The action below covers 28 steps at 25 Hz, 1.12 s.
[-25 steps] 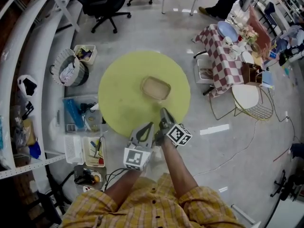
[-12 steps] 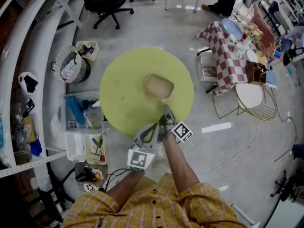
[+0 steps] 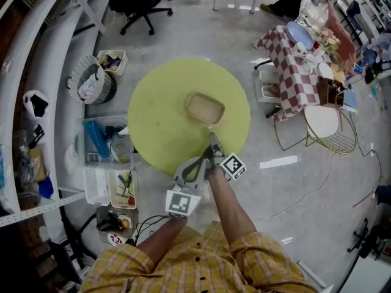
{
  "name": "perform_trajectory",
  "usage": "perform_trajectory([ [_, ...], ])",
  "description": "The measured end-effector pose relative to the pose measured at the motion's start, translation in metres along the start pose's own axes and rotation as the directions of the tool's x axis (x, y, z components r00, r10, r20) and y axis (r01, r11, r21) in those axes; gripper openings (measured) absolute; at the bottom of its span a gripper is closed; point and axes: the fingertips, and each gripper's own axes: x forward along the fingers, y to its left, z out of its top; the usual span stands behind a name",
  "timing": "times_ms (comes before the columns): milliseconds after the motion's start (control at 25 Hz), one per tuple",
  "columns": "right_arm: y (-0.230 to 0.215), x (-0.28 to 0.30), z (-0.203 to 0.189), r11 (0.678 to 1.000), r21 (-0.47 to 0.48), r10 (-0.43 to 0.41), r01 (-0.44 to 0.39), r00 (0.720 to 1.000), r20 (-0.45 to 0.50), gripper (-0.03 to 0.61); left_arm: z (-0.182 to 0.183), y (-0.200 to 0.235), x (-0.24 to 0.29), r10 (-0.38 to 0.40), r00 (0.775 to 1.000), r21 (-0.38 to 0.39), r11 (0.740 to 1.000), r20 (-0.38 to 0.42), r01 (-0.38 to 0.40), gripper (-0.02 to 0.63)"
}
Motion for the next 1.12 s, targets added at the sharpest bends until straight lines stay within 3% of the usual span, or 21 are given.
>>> perform_trajectory([
  [120, -0.009, 0.000, 0.001, 0.999, 0.030, -0.030, 0.030, 0.999, 0.013, 0.041, -0.002, 0.002, 0.002, 0.005, 1.000, 0.003, 1.000, 0.000, -0.005, 0.005],
  [320, -0.007, 0.008, 0.004, 0.999, 0.048, 0.020, -0.020, 1.000, 0.013, 0.061, 0.005, 0.004, 0.001, 0.030, 1.000, -0.031, 0.999, 0.009, -0.030, 0.005],
  [440, -0.016, 0.010, 0.004, 0.999, 0.051, -0.005, 0.005, 1.000, 0.002, 0.069, -0.003, 0.005, 0.002, 0.020, 1.000, 0.022, 1.000, 0.010, -0.020, 0.005],
  [600, -0.028, 0.014, 0.007, 0.995, 0.103, -0.002, 0.000, 1.000, 0.017, 0.087, 0.005, 0.006, 0.002, 0.051, 0.999, -0.051, 0.997, 0.010, -0.050, 0.005],
  [880, -0.036, 0.022, 0.001, 0.992, 0.122, -0.008, 0.009, 1.000, -0.014, 0.112, -0.002, 0.011, 0.003, 0.036, 0.999, 0.008, 0.999, -0.002, -0.036, 0.005],
  [1000, -0.031, 0.027, 0.000, 0.990, 0.138, 0.042, -0.040, 0.999, -0.015, 0.112, 0.000, 0.012, 0.004, 0.051, 0.999, -0.052, 0.997, 0.003, -0.051, 0.005],
  [1120, -0.037, 0.029, -0.001, 0.987, 0.159, 0.025, -0.023, 1.000, -0.011, 0.112, 0.000, 0.016, 0.004, 0.056, 0.998, -0.061, 0.997, 0.004, -0.055, 0.006],
])
